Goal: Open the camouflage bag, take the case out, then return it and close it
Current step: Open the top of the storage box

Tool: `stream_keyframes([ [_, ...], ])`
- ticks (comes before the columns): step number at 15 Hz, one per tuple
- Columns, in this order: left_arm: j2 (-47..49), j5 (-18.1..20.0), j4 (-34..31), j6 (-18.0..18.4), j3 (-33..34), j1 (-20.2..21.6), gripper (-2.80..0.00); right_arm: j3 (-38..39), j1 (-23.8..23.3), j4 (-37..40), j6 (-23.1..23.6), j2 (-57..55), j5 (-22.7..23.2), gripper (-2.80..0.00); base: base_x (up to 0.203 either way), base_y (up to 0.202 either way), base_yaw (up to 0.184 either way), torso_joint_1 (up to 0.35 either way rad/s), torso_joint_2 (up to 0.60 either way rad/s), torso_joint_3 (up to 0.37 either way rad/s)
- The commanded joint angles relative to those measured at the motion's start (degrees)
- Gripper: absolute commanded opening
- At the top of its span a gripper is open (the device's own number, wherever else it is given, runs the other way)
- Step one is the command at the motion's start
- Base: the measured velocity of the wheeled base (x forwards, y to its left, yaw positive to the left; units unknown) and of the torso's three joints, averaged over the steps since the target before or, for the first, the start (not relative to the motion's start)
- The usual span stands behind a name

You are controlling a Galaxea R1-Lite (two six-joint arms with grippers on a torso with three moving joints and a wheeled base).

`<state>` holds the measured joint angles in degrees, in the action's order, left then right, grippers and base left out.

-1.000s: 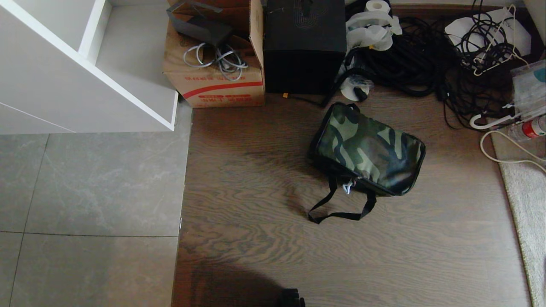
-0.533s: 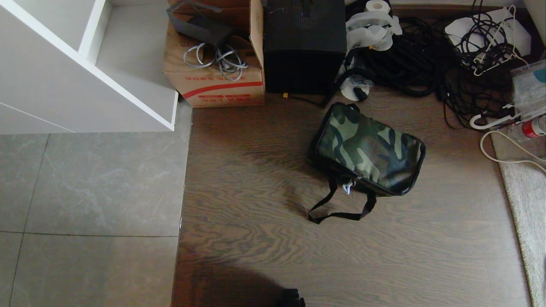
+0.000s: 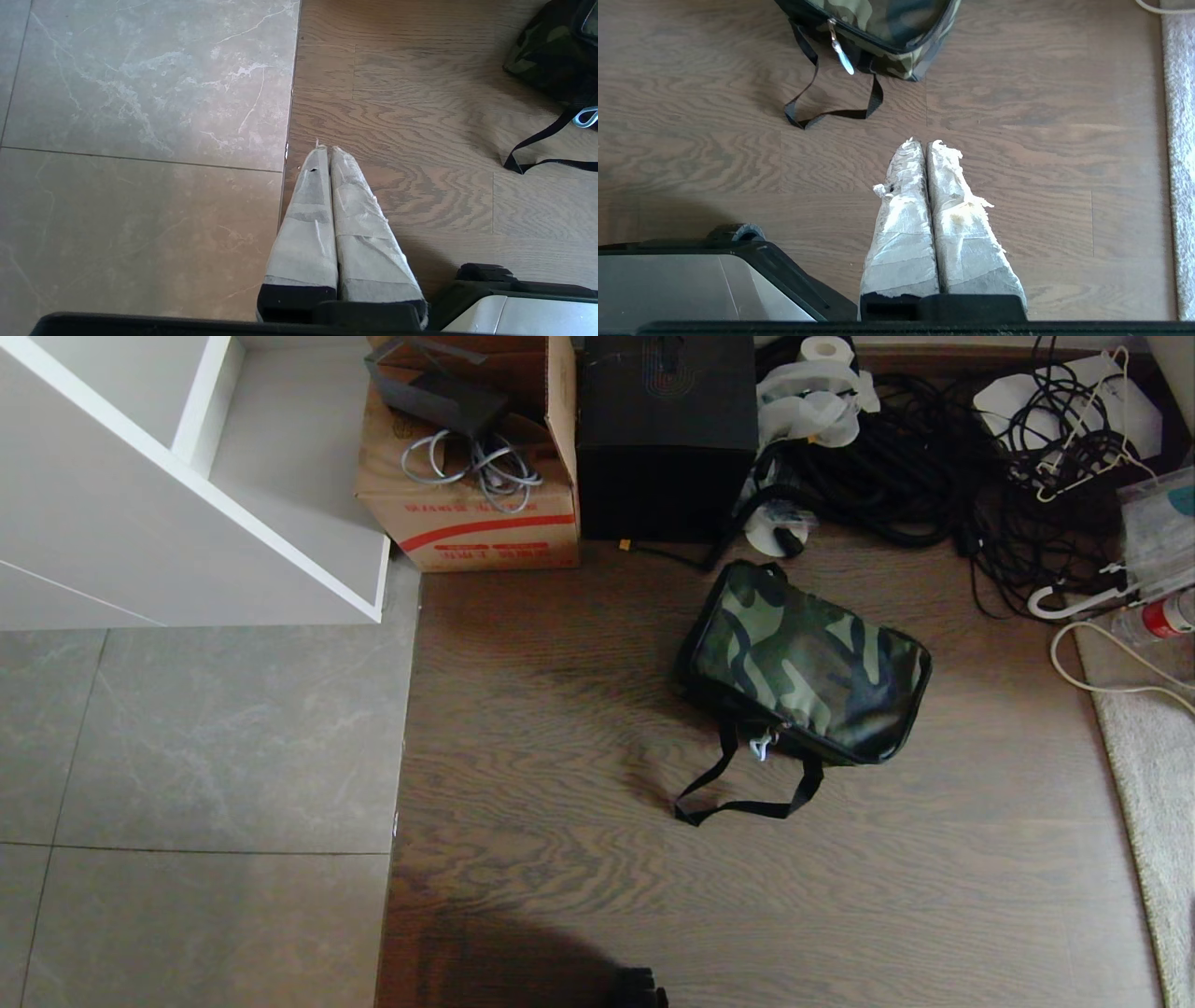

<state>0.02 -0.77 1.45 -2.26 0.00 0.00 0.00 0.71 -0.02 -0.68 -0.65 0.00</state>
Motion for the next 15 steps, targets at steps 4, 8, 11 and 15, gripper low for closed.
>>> stream_keyframes([
  [4,-0.02,-0.02,0.04,-0.03,0.53,0.0,-2.8,0.05,0.0,-0.2,-0.11,0.56,-0.08,-2.8,0.0,0.0,0.0,0.0,0.0,0.0],
  [8,-0.02,-0.02,0.04,-0.03,0.53,0.09,-2.8,0.08,0.0,-0.24,-0.12,0.56,-0.09,-2.8,0.0,0.0,0.0,0.0,0.0,0.0],
  [11,0.04,-0.02,0.04,-0.03,0.53,0.04,-2.8,0.07,0.0,-0.2,-0.14,0.56,-0.09,-2.8,0.0,0.0,0.0,0.0,0.0,0.0],
  [15,-0.01,-0.02,0.09,-0.03,0.53,0.0,-2.8,0.08,0.0,-0.24,-0.18,0.56,-0.09,-2.8,0.0,0.0,0.0,0.0,0.0,0.0],
])
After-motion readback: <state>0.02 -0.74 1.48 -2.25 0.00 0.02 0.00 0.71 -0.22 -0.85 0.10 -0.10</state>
